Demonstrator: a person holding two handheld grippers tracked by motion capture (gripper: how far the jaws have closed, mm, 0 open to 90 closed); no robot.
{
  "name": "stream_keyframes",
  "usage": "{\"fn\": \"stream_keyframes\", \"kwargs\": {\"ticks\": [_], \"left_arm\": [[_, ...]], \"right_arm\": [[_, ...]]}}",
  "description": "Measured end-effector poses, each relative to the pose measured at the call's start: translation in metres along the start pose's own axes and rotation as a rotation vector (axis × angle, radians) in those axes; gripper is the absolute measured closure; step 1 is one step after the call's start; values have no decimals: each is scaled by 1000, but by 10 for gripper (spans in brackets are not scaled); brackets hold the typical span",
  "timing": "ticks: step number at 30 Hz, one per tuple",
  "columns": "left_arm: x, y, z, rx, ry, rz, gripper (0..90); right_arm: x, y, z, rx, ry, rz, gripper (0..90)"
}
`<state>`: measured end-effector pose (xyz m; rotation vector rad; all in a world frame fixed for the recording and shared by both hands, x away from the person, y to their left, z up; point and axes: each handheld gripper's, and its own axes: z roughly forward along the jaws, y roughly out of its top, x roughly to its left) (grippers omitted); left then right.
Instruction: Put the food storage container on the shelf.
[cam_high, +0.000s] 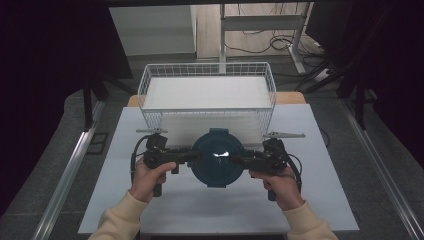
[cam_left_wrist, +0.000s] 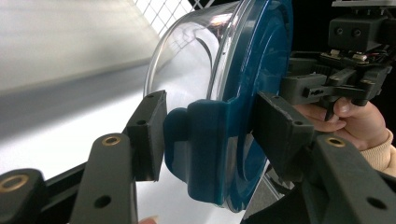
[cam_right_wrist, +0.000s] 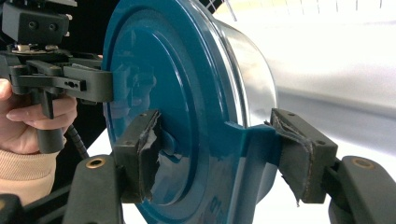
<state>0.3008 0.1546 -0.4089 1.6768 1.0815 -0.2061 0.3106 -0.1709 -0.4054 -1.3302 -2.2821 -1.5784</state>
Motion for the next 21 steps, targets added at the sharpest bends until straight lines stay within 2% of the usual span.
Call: {"fn": "stream_keyframes", "kwargs": {"ticks": [8,21], "left_arm": [[-5,19,-10,-10,18,32,456],[-8,45,-20,-25,22,46,456]], "right_arm": [[7,21,0,-14,1,-29,353],[14,49,1,-28,4,-52,353]]}}
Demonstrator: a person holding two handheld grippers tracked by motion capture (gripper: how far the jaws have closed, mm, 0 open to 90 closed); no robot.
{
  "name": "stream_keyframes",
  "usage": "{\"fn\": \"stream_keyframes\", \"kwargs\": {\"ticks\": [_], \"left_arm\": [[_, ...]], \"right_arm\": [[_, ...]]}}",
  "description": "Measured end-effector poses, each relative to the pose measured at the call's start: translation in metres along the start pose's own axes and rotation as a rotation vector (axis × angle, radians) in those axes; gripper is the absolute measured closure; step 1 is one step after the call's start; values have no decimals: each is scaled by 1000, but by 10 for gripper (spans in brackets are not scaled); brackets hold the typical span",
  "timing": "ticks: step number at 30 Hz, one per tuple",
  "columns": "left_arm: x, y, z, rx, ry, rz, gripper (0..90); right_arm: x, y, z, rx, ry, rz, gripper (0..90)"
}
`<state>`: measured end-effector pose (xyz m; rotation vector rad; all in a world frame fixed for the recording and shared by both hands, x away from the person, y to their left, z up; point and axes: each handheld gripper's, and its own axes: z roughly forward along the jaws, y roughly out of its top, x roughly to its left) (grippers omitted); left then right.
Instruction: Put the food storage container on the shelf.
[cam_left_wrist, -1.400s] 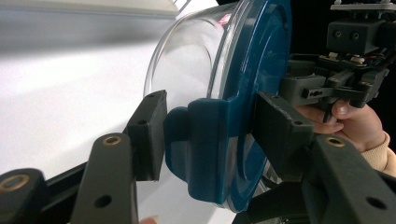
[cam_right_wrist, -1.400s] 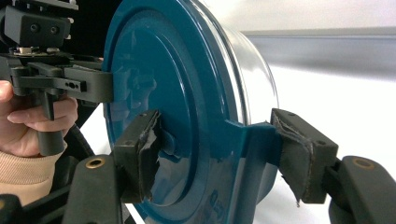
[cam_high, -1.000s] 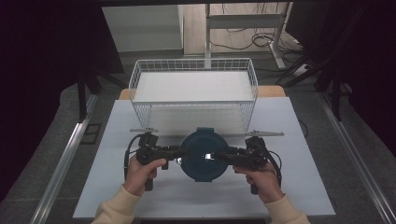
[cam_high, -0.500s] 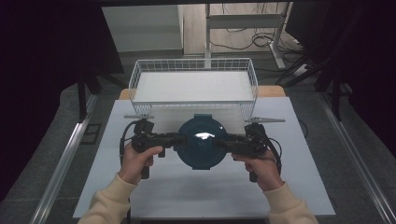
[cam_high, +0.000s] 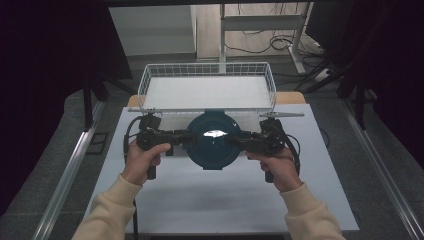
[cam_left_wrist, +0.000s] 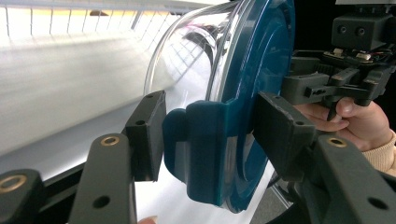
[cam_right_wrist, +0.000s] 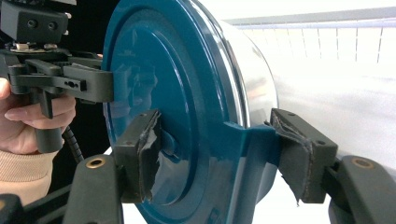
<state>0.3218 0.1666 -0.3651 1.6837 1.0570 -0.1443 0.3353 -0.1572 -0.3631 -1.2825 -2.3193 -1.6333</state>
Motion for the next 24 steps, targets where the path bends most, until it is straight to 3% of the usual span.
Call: {"fn": "stream_keyframes", "kwargs": {"ticks": [16,24], "left_arm": [[8,42,-9,-31,-27,3,452],[10,67,-11,-29,-11,15,452]], "right_arm": [[7,48,2,-10,-24,-48,358],[2,73,5,-9,-12,-52,361]]}}
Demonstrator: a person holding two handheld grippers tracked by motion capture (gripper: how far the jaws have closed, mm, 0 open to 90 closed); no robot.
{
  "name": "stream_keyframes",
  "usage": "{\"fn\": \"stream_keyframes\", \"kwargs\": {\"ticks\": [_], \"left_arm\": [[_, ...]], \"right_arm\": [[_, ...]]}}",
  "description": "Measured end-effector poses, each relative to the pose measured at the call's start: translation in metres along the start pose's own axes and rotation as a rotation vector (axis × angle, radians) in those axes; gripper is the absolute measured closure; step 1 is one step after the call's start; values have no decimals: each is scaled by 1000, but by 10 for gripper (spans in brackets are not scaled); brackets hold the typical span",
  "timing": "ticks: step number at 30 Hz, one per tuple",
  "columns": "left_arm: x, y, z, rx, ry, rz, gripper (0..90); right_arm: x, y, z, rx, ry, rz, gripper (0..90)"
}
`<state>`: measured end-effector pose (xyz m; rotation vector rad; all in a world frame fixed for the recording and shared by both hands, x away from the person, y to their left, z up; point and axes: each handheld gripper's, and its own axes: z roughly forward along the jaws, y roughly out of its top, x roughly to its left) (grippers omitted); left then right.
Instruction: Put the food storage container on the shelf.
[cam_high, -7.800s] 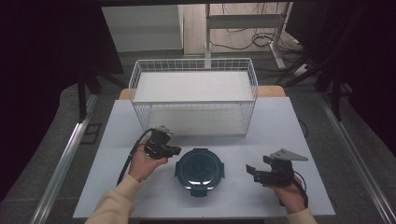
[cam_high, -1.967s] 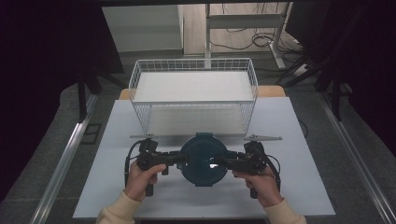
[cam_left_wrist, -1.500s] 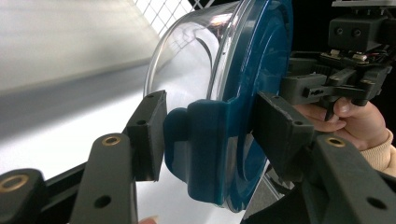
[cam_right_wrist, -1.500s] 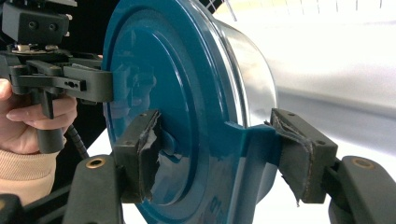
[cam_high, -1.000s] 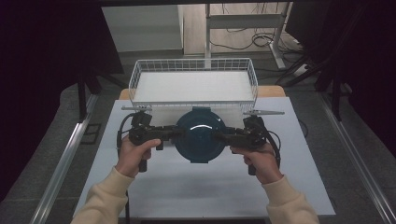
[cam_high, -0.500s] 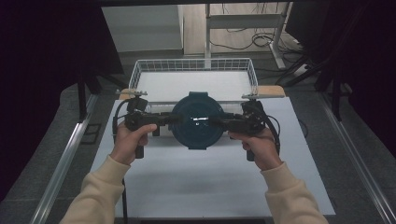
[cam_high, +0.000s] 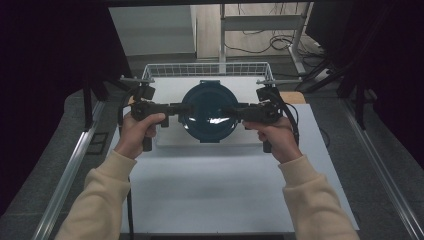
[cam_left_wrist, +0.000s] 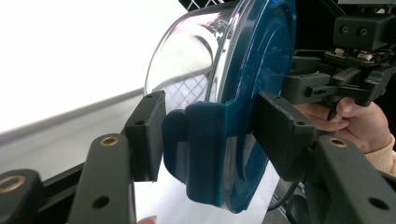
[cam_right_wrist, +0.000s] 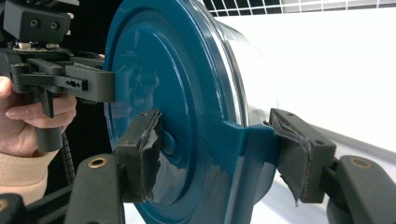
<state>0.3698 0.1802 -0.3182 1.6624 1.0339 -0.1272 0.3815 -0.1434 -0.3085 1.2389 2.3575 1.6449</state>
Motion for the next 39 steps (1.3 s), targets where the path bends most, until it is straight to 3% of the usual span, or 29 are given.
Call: {"fn": "stream_keyframes", "kwargs": {"ticks": [14,20,33,39], "left_arm": [[8,46,1,-15,-12,-1,452],[20,61,7,-7,-19,-6,452],[57,68,31,11,-18,-84,447],[68,71,38,-13,-33,-140,443]], "right_arm": [[-9,49,3,0,-5,-12,365],[-19,66,9,15,-7,-5,366],[-53,76,35,46,-12,53,367],[-63,77,42,32,-14,108,365]]}}
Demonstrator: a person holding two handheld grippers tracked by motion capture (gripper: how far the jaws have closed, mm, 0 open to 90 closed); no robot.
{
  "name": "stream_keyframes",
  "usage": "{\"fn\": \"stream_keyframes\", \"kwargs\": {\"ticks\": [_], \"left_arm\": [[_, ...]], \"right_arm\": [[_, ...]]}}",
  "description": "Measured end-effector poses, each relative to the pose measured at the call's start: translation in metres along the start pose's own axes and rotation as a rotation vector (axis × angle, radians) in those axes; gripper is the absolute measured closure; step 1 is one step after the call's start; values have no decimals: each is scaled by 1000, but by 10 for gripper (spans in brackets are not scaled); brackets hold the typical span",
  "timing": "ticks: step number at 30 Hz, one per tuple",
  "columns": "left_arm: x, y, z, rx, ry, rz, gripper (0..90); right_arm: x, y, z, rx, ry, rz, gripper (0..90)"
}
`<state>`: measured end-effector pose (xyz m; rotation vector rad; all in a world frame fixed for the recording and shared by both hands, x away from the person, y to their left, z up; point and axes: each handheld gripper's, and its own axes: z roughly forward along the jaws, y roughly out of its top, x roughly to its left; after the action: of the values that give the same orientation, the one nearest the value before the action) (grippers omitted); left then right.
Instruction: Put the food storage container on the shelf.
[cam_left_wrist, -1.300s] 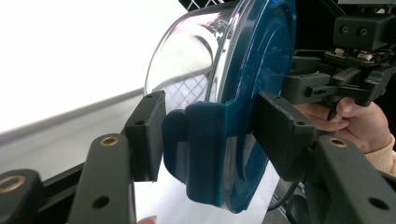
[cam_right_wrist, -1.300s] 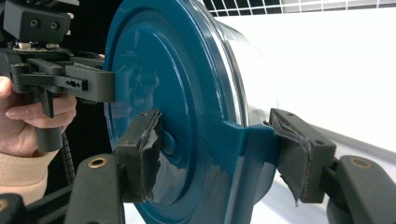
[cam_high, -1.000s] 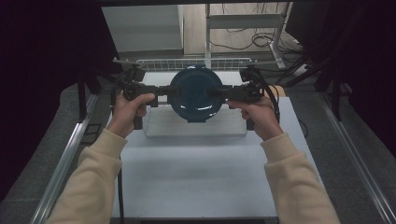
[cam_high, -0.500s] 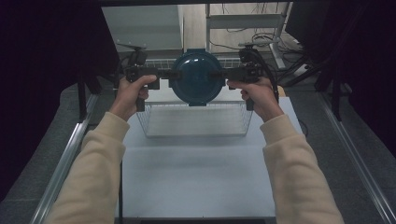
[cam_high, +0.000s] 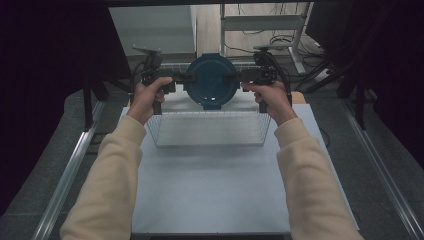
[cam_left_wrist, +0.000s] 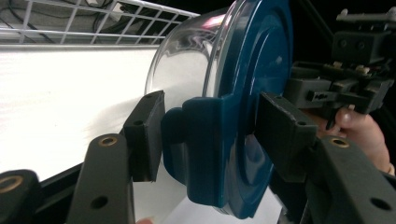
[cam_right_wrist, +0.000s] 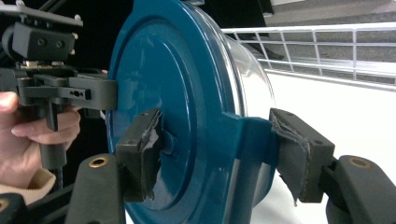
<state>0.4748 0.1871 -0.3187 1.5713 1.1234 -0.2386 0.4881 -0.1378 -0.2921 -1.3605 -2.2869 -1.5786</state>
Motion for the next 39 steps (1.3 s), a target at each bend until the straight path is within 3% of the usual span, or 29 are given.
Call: {"fn": "stream_keyframes", "kwargs": {"ticks": [4,8,17,21,26,29,31,34,39], "left_arm": [[6,2,5,-17,-14,-68,441],[14,3,11,-3,-17,-120,426],[26,3,19,-17,-24,-185,408],[27,3,22,-22,-24,-192,402],[26,1,22,-33,-18,-180,392],[20,1,23,-45,27,-138,353],[17,1,21,-61,51,-124,290],[13,1,15,-73,51,-111,235],[1,-3,2,-90,129,-23,215]], "right_arm": [[-6,2,4,-9,-1,69,362],[-13,2,9,-6,-3,150,359],[-24,1,17,-16,-15,306,358],[-31,-2,20,-21,-12,351,358],[-30,-2,20,-27,-11,352,347],[-25,-2,20,-39,-31,327,239],[-18,-2,18,-51,-54,286,177],[-9,-1,11,-75,-105,236,123],[0,-3,-3,-90,-122,155,119]]}}
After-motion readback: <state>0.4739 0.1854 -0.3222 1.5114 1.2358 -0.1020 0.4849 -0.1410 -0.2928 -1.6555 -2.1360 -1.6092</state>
